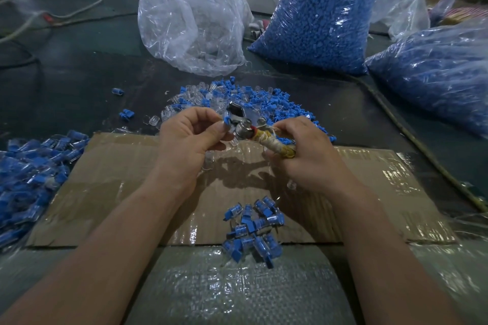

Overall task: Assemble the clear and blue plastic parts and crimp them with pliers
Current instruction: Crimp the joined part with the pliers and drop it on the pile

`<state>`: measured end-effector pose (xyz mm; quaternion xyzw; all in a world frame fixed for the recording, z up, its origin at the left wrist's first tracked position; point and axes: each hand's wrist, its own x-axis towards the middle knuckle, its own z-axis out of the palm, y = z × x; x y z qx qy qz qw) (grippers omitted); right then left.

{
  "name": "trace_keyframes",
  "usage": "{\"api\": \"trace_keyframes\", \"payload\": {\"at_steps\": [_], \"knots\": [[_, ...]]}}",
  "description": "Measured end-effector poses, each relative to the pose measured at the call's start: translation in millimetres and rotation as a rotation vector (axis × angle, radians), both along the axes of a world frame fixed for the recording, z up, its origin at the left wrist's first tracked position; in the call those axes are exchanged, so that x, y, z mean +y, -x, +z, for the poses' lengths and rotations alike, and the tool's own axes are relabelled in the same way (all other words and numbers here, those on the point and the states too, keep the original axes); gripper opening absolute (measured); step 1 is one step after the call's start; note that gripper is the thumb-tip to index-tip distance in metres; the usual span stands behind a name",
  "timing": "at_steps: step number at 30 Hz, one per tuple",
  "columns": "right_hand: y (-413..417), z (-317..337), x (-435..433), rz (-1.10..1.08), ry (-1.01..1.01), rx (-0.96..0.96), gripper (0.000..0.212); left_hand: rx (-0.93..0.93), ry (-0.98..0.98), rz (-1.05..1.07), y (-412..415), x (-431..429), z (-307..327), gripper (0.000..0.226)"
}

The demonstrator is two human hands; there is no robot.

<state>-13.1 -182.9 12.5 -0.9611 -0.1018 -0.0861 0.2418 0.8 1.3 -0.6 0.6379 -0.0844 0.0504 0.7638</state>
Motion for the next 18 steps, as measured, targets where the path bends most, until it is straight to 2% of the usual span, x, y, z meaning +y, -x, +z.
{"api": "trace_keyframes", "payload": {"at_steps": [6,18], "knots": [[0.9,0.9,0.4,0.026,-0.018,-0.013,0.024,-0.02,-0.025,0.009,1.7,-0.4,1.1,0.014],[5.5,7.3,5.2,0.019,0.026,-0.024,0.024,-0.098,-0.113,0.052,7.4,-1.9,5.3,0.017]]}}
